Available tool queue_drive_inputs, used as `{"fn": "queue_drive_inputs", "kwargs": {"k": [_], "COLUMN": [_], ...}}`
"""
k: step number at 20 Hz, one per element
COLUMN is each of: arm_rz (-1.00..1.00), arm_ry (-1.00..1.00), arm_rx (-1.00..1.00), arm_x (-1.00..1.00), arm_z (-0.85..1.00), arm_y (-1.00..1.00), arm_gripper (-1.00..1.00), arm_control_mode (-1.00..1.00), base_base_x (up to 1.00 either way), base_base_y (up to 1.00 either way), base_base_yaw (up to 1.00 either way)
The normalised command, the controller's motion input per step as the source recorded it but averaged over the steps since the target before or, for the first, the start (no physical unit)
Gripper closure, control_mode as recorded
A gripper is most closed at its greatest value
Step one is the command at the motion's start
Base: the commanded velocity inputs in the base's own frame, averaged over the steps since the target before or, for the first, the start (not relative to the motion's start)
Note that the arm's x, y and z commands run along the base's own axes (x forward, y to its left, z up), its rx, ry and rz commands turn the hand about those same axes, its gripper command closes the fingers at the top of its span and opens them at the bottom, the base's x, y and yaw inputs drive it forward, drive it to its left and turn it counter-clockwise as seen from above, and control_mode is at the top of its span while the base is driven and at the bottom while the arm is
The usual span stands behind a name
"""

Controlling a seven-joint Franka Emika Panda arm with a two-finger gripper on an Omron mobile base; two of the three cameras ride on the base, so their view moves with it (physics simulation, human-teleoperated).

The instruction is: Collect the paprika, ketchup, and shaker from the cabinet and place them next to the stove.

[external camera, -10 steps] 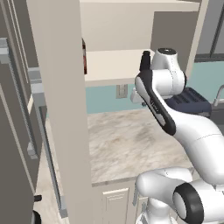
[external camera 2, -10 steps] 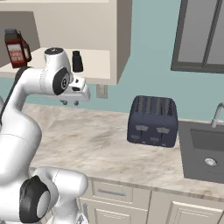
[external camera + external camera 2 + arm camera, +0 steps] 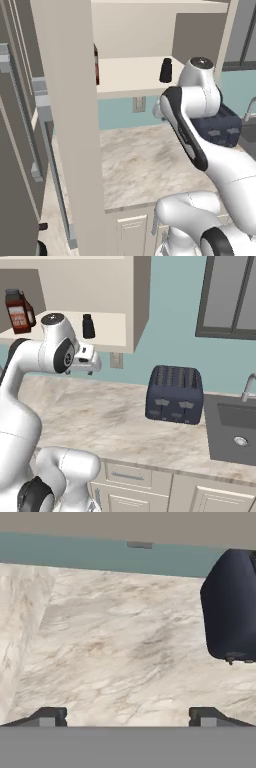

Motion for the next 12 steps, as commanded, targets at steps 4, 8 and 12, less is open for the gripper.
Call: {"fn": "queue_drive_inputs", "kwargs": {"k": [4, 8, 12], "arm_rz": [-0.01, -0.04, -0.04], "arm_ry": [-0.41, -0.33, -0.29], "arm_rx": [0.02, 0.04, 0.00], "arm_x": [-0.24, -0.07, 0.00], "arm_z": [0.22, 0.43, 0.56], "arm_y": [-0.21, -0.20, -0.03], "arm_gripper": [-1.00, -1.00, -1.00], "arm_control_mode": [-1.00, -1.00, -1.00], "base_base_x": [0.00, 0.00, 0.00], "base_base_y": [0.00, 0.00, 0.00], "base_base_yaw": [0.00, 0.00, 0.00]}}
